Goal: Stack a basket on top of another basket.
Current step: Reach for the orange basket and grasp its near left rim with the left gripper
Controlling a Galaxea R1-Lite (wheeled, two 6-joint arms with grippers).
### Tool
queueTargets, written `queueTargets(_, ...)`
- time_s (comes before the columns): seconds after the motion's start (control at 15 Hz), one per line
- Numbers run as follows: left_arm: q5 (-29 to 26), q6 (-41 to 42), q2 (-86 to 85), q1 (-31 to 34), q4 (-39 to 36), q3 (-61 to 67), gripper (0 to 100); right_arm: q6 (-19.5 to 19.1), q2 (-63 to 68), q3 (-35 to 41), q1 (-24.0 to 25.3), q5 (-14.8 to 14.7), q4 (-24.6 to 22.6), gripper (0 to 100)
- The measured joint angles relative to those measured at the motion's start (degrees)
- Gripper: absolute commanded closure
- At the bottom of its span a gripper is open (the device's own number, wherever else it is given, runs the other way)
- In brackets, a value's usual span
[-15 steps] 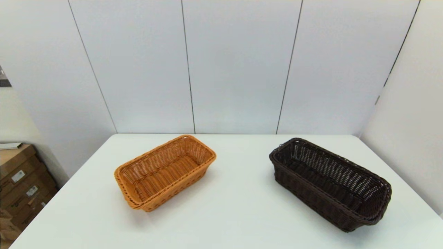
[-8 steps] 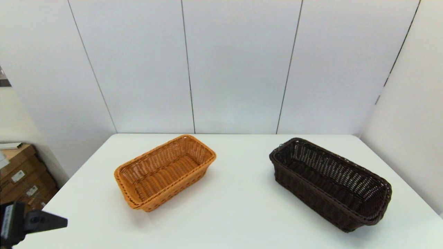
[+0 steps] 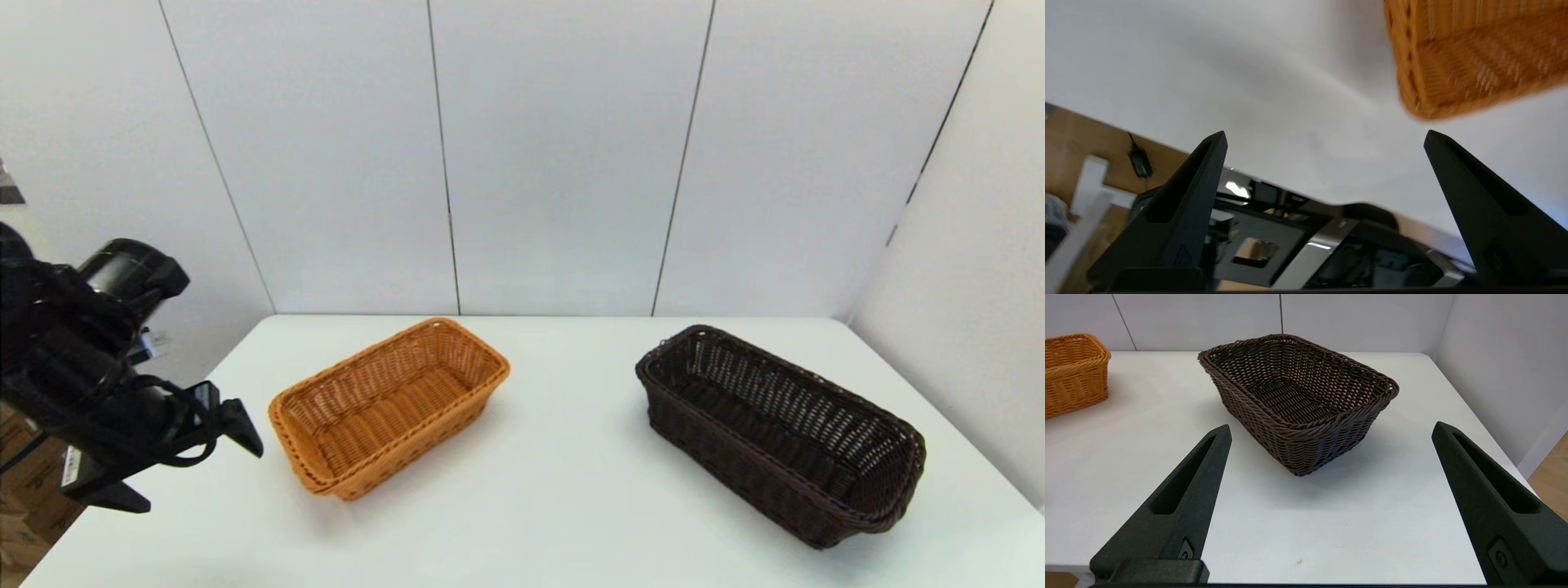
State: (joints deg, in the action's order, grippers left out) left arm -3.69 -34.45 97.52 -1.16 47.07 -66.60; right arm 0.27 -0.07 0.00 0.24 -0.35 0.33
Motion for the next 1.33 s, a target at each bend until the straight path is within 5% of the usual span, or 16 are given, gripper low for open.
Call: queueTargets(1.33,-2.1,-8.3,25.5,-1.8,-9.7,-9.3,0,0.0,0.0,0.0,0.0,0.0,0.0,0)
